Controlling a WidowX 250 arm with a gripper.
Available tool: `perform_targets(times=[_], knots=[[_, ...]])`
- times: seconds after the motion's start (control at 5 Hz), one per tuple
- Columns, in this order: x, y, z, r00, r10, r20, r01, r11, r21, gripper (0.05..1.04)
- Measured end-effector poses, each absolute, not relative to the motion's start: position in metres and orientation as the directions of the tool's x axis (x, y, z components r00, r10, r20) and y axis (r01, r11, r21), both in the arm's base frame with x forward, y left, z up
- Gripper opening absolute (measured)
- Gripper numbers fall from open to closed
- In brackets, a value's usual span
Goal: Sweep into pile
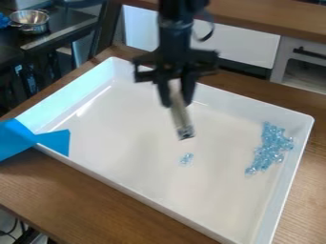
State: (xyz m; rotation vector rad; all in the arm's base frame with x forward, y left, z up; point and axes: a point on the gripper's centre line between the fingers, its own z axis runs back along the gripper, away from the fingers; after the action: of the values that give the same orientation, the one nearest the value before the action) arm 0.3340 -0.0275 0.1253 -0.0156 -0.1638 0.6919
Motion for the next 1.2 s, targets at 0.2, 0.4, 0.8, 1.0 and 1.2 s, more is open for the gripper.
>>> perform_targets(times=[0.2, 0.4, 0.8, 1.0, 1.2], knots=[[0.326, 0.012, 0.109, 0.678, 0.710, 0.191, -0.723, 0.691, -0.001, 0.335], [0.323, 0.024, 0.090, 0.629, 0.747, 0.216, -0.767, 0.641, 0.016, 0.335], [0.320, 0.022, 0.052, 0.633, 0.752, 0.181, -0.772, 0.629, 0.086, 0.335], [0.325, 0.015, 0.048, 0.646, 0.743, 0.173, -0.762, 0.640, 0.096, 0.335], [0.330, 0.008, 0.048, 0.639, 0.754, 0.152, -0.769, 0.633, 0.092, 0.335]])
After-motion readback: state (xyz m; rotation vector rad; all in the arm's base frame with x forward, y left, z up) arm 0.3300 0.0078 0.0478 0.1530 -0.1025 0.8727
